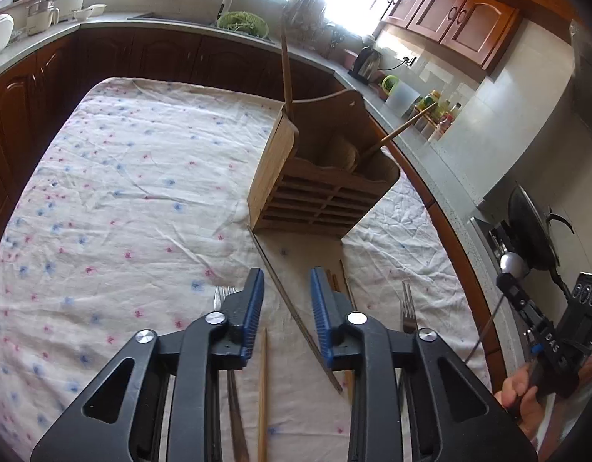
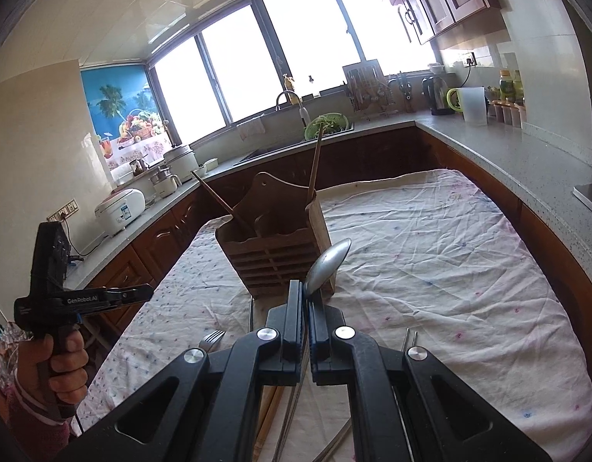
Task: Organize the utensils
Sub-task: 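Lift the metal stick and spoon and carry both over the holder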
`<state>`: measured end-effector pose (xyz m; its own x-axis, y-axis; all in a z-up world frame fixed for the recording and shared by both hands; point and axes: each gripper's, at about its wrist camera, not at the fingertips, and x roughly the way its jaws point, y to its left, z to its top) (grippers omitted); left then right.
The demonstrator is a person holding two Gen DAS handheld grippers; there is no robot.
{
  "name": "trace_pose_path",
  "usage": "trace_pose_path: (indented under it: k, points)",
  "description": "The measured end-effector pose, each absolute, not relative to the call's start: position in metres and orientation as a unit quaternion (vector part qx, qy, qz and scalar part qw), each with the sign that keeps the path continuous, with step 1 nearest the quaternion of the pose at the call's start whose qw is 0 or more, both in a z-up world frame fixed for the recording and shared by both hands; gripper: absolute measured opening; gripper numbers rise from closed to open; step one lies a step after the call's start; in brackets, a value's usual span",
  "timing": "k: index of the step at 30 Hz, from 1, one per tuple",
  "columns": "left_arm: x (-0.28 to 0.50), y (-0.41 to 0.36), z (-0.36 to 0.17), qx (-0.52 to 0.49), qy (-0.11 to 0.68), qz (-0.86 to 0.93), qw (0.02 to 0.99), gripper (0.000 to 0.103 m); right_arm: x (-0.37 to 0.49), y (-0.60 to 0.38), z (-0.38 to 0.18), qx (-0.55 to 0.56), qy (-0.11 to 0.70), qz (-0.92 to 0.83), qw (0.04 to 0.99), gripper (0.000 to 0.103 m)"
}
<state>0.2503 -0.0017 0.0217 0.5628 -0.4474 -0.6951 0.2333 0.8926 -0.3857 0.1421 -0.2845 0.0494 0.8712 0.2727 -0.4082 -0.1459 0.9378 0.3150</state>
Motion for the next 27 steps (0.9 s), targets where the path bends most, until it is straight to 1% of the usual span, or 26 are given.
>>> trace_pose_path:
  k: [4,12,13,14,15,16,17,21,24,27]
  points:
    - [0.283,-0.033,-0.016,-0.103,0.471,-0.173,0.859,0.031,0.144,-0.290,0.047,0.147,0.233,0.109,0.955,0.003]
    - [0.338,-0.084,-0.063,-0.017,0.509,-0.116,0.852,0.030,0.154,-0.308,0.034,0.170,0.245,0.103,0.949,0.003]
    - [0.343,-0.088,-0.068,-0.009,0.516,-0.113,0.849,0.027,0.155,-0.310,0.034,0.171,0.246,0.102,0.949,0.003]
    - [0.344,-0.091,-0.069,0.003,0.506,-0.109,0.855,0.026,0.156,-0.312,0.033,0.173,0.246,0.102,0.948,0.003]
    - [0.345,-0.093,-0.070,0.014,0.507,-0.104,0.856,0.018,0.157,-0.315,0.033,0.177,0.246,0.102,0.948,0.003]
    - [0.345,-0.094,-0.071,0.023,0.504,-0.100,0.857,0.014,0.158,-0.317,0.033,0.180,0.245,0.102,0.947,0.003]
    - [0.343,-0.094,-0.072,0.029,0.501,-0.100,0.859,0.012,0.158,-0.319,0.032,0.183,0.244,0.102,0.947,0.003]
    - [0.338,-0.082,-0.072,0.016,0.501,-0.110,0.859,0.007,0.161,-0.323,0.032,0.194,0.240,0.104,0.946,0.003]
    - [0.327,-0.068,-0.065,-0.028,0.503,-0.134,0.854,0.003,0.165,-0.323,0.032,0.199,0.241,0.110,0.944,0.003]
    - [0.306,-0.059,-0.048,-0.044,0.485,-0.152,0.860,0.004,0.165,-0.322,0.033,0.200,0.239,0.113,0.943,0.003]
